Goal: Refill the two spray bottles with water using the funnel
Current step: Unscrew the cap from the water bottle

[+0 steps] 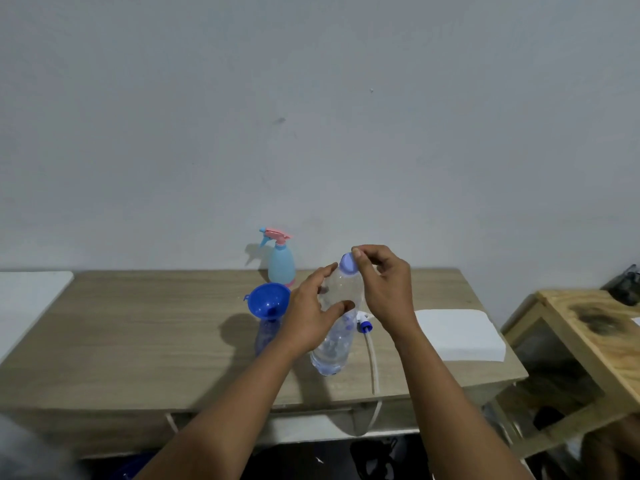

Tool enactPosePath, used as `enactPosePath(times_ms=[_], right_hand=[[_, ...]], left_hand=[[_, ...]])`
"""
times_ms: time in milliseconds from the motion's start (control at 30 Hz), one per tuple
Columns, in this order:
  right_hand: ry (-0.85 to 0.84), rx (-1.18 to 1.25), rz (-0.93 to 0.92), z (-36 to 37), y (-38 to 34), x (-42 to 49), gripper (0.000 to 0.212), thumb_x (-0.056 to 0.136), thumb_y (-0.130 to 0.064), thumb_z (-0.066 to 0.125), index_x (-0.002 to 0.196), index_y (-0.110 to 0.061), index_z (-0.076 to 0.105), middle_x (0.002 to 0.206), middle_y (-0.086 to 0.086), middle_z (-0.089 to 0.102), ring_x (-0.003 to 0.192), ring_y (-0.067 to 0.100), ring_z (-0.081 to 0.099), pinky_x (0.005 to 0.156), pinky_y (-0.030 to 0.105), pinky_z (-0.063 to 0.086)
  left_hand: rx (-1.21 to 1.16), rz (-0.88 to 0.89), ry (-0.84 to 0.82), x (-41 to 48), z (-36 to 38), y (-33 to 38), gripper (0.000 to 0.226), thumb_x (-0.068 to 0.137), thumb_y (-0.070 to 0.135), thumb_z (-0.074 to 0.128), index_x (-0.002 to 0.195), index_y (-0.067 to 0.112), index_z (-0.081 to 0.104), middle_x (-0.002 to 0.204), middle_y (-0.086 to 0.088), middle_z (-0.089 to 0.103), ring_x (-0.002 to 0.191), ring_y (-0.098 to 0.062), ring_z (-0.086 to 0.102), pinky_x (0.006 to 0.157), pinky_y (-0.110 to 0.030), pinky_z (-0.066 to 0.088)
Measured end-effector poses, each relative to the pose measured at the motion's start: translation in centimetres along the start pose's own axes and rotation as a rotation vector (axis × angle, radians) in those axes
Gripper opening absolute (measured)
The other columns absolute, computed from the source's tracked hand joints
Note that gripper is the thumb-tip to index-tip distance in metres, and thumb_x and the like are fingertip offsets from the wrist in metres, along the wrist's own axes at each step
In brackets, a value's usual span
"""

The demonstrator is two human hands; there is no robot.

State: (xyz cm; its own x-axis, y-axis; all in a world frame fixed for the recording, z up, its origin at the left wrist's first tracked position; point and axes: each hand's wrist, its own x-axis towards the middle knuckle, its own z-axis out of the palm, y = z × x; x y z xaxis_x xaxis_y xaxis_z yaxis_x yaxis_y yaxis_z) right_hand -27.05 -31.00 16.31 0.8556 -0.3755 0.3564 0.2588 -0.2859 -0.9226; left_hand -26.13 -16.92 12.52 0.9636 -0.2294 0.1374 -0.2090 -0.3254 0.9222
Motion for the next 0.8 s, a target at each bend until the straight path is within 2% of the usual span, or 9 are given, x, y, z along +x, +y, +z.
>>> enactPosePath(times_ms=[167, 267, 367, 433, 533, 633, 700, 800], right_hand=[[-0.011, -0.057, -0.046, -0.1, 0.2, 0.4, 0.009, 0.097, -0.019, 0.063, 0.100, -0.019, 0.071, 0.095, -0.010, 0.072, 0.090, 0.005, 0.067, 0.079, 0.017, 0.052], [-0.012, -0.108, -0.126, 0.1, 0.2, 0.5, 0.008, 0.097, -0.016, 0.062, 0.093, -0.020, 0.068, 0.087, -0.014, 0.069, 0.083, 0.003, 0.064, 0.073, 0.013, 0.047], [-0.032, -0.171, -0.180, -0.2, 0.7, 0.4, 0.008, 0.093, -0.024, 0.069, 0.098, -0.021, 0.074, 0.094, -0.013, 0.072, 0.088, 0.003, 0.065, 0.075, 0.009, 0.044], [-0.037, -0.224, -0.232, -0.3, 1.0, 0.2, 0.020, 0.087, -0.029, 0.075, 0.104, -0.018, 0.075, 0.096, -0.008, 0.072, 0.087, 0.006, 0.065, 0.076, 0.007, 0.043], [0.022, -0.190, -0.248, 0.0, 0.9, 0.0, 0.020, 0.088, -0.026, 0.075, 0.105, -0.016, 0.075, 0.097, -0.007, 0.072, 0.086, 0.007, 0.065, 0.075, 0.008, 0.043], [0.175, -0.049, -0.073, -0.2, 1.7, 0.0, 0.018, 0.090, -0.026, 0.073, 0.106, -0.018, 0.074, 0.097, -0.008, 0.073, 0.085, 0.007, 0.065, 0.071, 0.014, 0.048], [0.229, -0.009, 0.088, -1.1, 4.3, -0.4, 0.023, 0.090, -0.026, 0.073, 0.111, -0.016, 0.072, 0.100, -0.005, 0.074, 0.083, 0.003, 0.065, 0.069, 0.011, 0.049], [0.171, -0.197, 0.330, -3.0, 10.8, -2.8, 0.035, 0.094, -0.025, 0.068, 0.122, -0.004, 0.067, 0.114, 0.005, 0.071, 0.097, 0.012, 0.066, 0.075, 0.008, 0.045]], left_hand=[[-0.011, -0.007, 0.004, 0.1, 0.1, -0.1, 0.066, 0.081, 0.028, 0.079, 0.136, 0.043, 0.046, 0.126, 0.025, 0.056, 0.112, 0.000, 0.056, 0.096, -0.038, 0.054], [-0.014, -0.006, 0.002, 0.1, 0.1, -0.1, 0.067, 0.081, 0.029, 0.079, 0.137, 0.042, 0.045, 0.126, 0.026, 0.055, 0.112, 0.000, 0.056, 0.095, -0.037, 0.054], [-0.006, -0.001, -0.003, 0.0, 0.1, 0.0, 0.066, 0.081, 0.029, 0.079, 0.136, 0.041, 0.046, 0.121, 0.029, 0.052, 0.111, 0.000, 0.055, 0.094, -0.036, 0.055], [0.001, -0.003, -0.003, 0.0, 0.1, 0.1, 0.066, 0.081, 0.030, 0.079, 0.137, 0.039, 0.045, 0.119, 0.029, 0.051, 0.111, 0.000, 0.055, 0.095, -0.034, 0.055], [-0.001, 0.005, -0.008, 0.0, 0.0, 0.2, 0.067, 0.081, 0.030, 0.079, 0.138, 0.039, 0.045, 0.121, 0.029, 0.051, 0.111, 0.000, 0.055, 0.092, -0.032, 0.055], [-0.043, -0.007, -0.009, 0.2, 0.1, -0.1, 0.067, 0.080, 0.028, 0.080, 0.137, 0.037, 0.047, 0.129, 0.025, 0.055, 0.114, -0.001, 0.055, 0.093, -0.034, 0.055], [-0.052, -0.010, -0.007, 0.1, 0.1, -0.3, 0.069, 0.079, 0.028, 0.081, 0.139, 0.037, 0.047, 0.132, 0.024, 0.055, 0.114, 0.000, 0.055, 0.093, -0.034, 0.056], [-0.062, -0.006, -0.010, 0.2, 0.1, -0.5, 0.070, 0.078, 0.028, 0.082, 0.138, 0.037, 0.047, 0.131, 0.026, 0.054, 0.114, 0.004, 0.055, 0.092, -0.033, 0.056]])
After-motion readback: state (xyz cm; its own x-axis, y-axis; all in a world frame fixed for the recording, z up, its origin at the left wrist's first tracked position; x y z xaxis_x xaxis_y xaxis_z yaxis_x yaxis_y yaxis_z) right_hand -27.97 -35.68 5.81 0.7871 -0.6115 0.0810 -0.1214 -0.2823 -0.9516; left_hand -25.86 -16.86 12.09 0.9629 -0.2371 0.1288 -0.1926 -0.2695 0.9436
